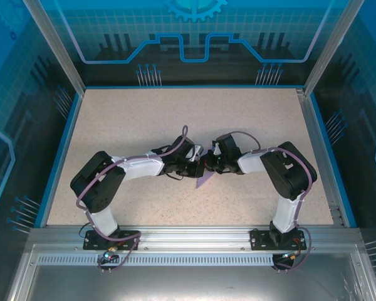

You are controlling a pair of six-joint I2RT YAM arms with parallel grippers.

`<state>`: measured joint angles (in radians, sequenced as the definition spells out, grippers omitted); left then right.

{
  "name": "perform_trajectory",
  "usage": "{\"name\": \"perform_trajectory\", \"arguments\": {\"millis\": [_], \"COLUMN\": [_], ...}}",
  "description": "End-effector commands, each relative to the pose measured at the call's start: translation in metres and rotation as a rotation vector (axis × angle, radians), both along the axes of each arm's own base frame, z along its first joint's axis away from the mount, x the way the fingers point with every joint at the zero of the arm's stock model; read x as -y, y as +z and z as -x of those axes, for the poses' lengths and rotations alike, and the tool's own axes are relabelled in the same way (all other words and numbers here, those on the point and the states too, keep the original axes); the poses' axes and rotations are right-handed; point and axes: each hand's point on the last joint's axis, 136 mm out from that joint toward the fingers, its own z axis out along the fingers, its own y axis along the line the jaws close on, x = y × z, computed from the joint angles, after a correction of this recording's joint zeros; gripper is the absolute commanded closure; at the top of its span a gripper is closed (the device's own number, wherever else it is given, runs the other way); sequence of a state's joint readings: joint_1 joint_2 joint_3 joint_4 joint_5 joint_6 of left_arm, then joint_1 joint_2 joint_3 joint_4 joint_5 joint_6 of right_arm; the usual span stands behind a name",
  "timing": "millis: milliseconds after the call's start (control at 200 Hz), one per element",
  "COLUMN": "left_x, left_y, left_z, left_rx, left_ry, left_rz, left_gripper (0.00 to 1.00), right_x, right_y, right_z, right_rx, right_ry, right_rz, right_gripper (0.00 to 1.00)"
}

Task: Fold a paper plane with a square sheet of paper (pick it up from the middle)
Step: Fourth fold the wing at the center of the table.

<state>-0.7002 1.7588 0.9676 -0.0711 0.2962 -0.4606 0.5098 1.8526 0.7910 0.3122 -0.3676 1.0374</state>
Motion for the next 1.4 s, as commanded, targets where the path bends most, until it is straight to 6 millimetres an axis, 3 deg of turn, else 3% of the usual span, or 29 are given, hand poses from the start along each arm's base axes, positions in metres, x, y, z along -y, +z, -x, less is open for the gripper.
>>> {"name": "perform_trajectory", "arguments": {"millis": [0, 245, 690, 1391], "left_x": [0.012, 0.015, 0.001, -0.008], "left_y": [-0.002, -0.017, -0.04, -0.045], "left_z": [0.005, 0.007, 0.009, 0.035], "left_rx": [0.017, 0.035, 0.017, -0.023], "left_ry": [-0.066, -0.101, -0.062, -0.06], "left_rz": [0.021, -0.027, -0.084, -0.075], "left_gripper": [0.88, 0.88, 0.9, 0.9], "right_x": [0.01, 0.009, 0.011, 0.016], "right_y": [-0.019, -0.019, -0.015, -0.004], "right_z": [0.016, 0.017, 0.015, 0.01], "right_rx": [-0.077, -0.08, -0.072, -0.054], "right_ry": [-0.003, 0.003, 0.009, -0.01], "right_rz": [0.037, 0.041, 0.046, 0.03], "right_gripper": [0.98, 0.98, 0.97, 0.94]}}
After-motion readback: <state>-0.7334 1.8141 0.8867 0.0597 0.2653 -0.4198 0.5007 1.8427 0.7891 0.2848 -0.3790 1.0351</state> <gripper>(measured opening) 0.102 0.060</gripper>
